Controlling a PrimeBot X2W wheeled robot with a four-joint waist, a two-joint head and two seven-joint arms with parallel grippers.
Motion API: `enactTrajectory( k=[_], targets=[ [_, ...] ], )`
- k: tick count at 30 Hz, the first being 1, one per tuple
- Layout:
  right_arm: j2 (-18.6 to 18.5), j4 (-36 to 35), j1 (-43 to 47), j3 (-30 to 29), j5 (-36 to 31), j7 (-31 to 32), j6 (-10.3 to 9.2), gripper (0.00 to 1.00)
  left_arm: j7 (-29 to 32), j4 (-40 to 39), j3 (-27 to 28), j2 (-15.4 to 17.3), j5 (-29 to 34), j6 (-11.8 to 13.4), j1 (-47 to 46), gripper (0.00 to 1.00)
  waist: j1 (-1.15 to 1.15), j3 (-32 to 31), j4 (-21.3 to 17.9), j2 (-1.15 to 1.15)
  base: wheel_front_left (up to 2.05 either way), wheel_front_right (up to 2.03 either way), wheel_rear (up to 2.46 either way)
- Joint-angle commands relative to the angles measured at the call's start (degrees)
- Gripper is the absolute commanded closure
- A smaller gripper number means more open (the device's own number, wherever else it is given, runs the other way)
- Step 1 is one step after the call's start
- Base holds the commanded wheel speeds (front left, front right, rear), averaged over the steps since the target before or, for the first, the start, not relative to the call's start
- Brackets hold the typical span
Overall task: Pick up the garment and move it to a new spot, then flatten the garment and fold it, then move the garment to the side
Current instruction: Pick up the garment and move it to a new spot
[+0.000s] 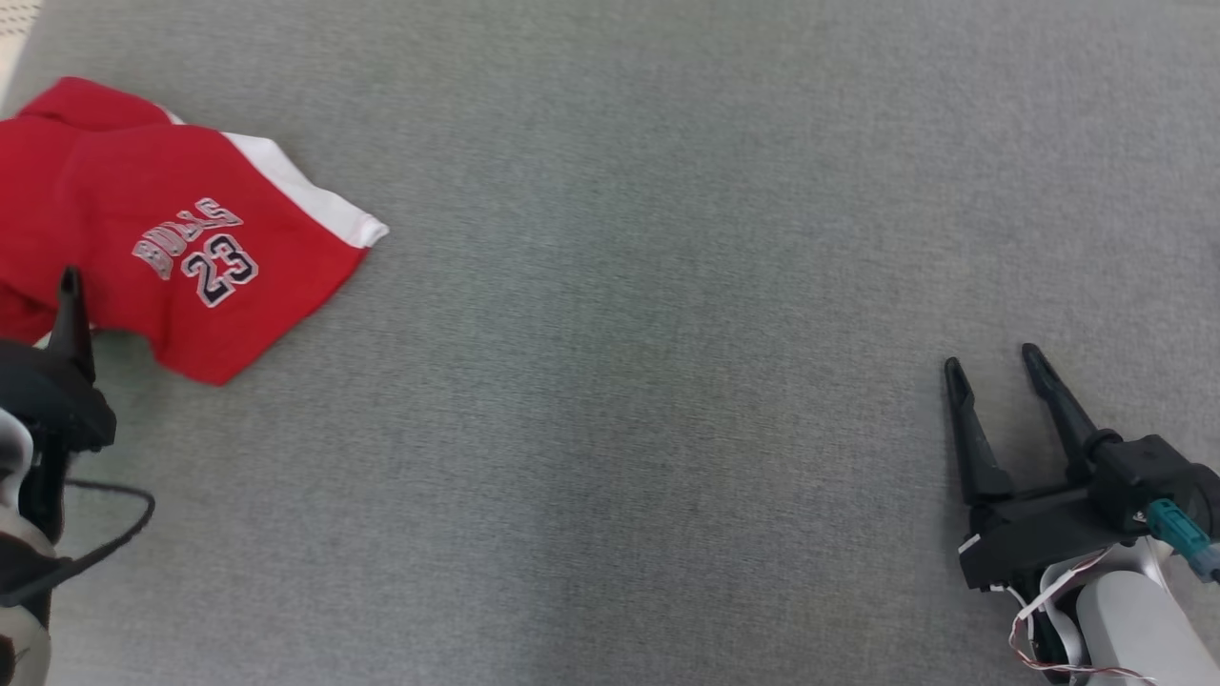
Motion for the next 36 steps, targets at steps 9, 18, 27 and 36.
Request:
enactTrajectory(
  k=[9,18,27,36],
  targets=[
    [0.19,0.44,-0.10,-0.47,0.22,0.09,0.00,0.00,-1.19,5.66,2.59,-1.12,-4.20,0.44,-0.88,1.00,0.00,1.96,-2.63,-0.01,0.00,0.00,0.00],
    [2.19,0.98,0.35,-0.43,0.78,0.07,0.00,0.00,-4.95,2.41,1.14,-3.86,-6.76,-0.99,-0.04,1.00,0.00,-0.56,-2.35,-0.01,0.00,0.00,0.00],
    [4.60,1.65,1.21,-0.18,1.04,0.06,0.00,0.00,-5.64,-22.27,-1.62,-11.04,-11.46,-1.06,6.85,1.00,0.00,-5.60,-3.01,-0.01,0.00,0.00,0.00],
    [6.52,2.64,2.03,0.06,1.56,0.06,0.00,0.00,-5.66,-37.45,-9.04,-18.20,-13.34,-1.08,16.95,1.00,0.00,-9.32,-5.70,-0.01,0.00,0.00,0.00]
  ],
)
